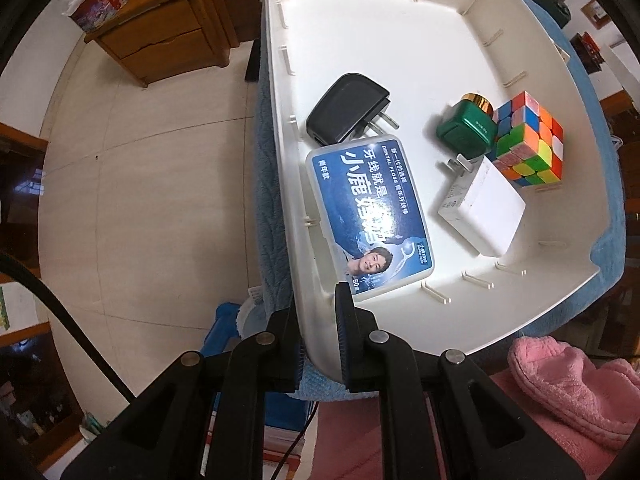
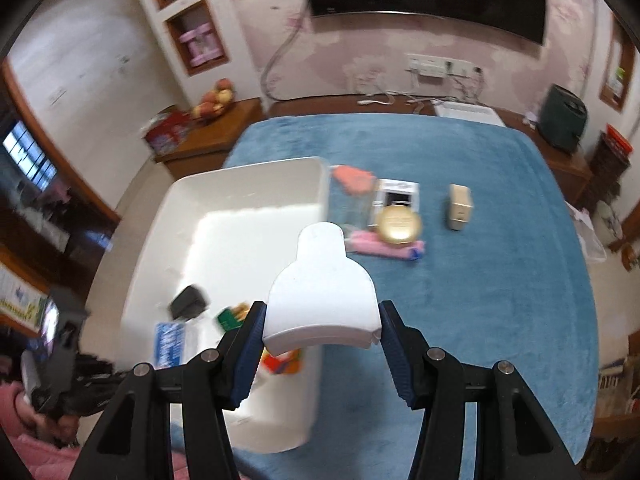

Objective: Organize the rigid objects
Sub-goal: 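Carry the white curved piece into the tray and open the right gripper, then move the right gripper to the beige block and grasp it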

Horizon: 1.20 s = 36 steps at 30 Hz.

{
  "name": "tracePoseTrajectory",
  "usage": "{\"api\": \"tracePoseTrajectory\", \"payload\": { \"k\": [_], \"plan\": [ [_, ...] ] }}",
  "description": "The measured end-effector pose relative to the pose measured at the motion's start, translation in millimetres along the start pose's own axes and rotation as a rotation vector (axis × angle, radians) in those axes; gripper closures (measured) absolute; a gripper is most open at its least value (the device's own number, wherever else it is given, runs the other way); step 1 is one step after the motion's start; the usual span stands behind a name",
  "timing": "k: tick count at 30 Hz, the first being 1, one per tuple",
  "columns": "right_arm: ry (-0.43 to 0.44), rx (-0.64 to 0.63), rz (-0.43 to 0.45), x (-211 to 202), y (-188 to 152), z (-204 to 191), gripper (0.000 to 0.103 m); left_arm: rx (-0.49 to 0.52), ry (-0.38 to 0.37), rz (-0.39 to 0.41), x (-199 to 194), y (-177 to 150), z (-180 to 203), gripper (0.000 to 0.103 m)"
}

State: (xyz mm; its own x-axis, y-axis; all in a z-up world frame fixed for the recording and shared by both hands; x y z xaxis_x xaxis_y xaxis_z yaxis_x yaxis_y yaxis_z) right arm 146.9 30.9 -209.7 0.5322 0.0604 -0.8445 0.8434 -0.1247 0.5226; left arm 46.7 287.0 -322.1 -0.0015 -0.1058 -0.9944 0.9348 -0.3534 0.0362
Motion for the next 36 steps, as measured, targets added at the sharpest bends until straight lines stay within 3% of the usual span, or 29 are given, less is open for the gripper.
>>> {"api": "tracePoseTrajectory", "payload": {
  "k": [9,16,21,36],
  "plan": [
    [0.059,-0.214,-0.012,-9,-22,-82,0.047,0.053,-0.012,-0.003,2,0,3,0.089],
    [0.094,-0.301,-0.014,-13,-31,-112,0.047,0.052,-0.009,0.003,2,1,4,0.089],
    [0.092,-0.322,-0.031,-11,-33,-115,0.038,0.037,0.006,0.01,4,-1,5,0.09],
    [0.113,-0.338,-0.056,-1,-15,-74,0.029,0.009,0.058,0.014,6,-1,10,0.09]
  ]
}}
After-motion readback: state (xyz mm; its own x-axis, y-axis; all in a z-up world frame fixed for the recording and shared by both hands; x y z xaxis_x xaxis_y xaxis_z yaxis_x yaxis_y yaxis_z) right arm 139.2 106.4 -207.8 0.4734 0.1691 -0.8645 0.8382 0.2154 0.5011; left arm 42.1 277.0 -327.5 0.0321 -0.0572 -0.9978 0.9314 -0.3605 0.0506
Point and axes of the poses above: each gripper's, at about its wrist camera, not at the fingertips, and x roughly the way its jaws point, z to its right, y to its top, the point moved 8 cm from there along x, roughly the way its jaws point, and after that the axes turned 3 degrees about -y, right-handed, at the moved point
